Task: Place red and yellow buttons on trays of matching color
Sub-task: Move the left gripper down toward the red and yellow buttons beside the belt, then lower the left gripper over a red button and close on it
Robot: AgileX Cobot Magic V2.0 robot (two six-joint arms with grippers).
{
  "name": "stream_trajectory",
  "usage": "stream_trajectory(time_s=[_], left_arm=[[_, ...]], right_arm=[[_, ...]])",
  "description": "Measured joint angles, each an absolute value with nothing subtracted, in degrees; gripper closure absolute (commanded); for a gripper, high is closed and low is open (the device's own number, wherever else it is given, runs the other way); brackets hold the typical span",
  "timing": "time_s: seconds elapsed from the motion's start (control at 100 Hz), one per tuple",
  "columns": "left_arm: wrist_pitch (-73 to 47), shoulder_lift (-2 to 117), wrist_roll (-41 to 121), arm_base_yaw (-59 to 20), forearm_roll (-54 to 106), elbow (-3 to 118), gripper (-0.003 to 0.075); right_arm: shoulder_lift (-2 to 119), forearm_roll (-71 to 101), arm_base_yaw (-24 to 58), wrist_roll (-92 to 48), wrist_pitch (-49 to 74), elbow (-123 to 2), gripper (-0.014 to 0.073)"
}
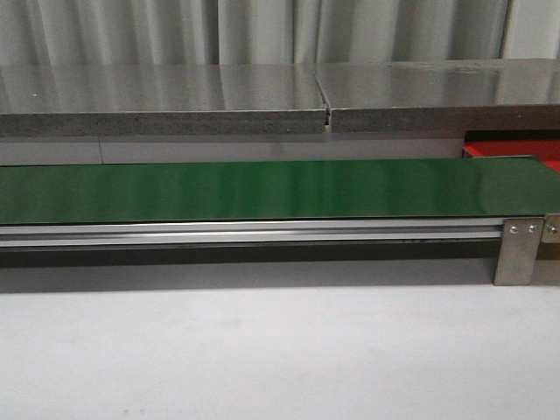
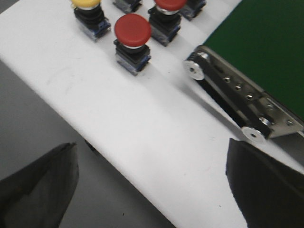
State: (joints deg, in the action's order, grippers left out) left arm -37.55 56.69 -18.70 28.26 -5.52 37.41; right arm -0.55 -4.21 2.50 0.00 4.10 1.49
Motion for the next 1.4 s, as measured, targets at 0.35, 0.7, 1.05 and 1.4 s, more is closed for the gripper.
stream_trajectory(time_s=[0.35,0.7,1.05,1.4], left_arm=[[-34.23,74.64,-18.68,33.3,-5.32,41.89,0.01],[-31.79,88.18,-18.68,33.55,-5.32,48.86,0.01],[-27.55,93.49,-18.68,33.55,-5.32,52.96,0.01],[-26.9,96.67,-18.68,33.55,-5.32,57.22,0.01]], right_arm=[[-0.55,-4.21,2.5,0.0,4.1,1.49,0.0654],[-0.55,-4.21,2.5,0.0,4.1,1.49,0.0654],[-0.55,-4.21,2.5,0.0,4.1,1.49,0.0654],[-0.55,-4.21,2.5,0.0,4.1,1.49,0.0654]])
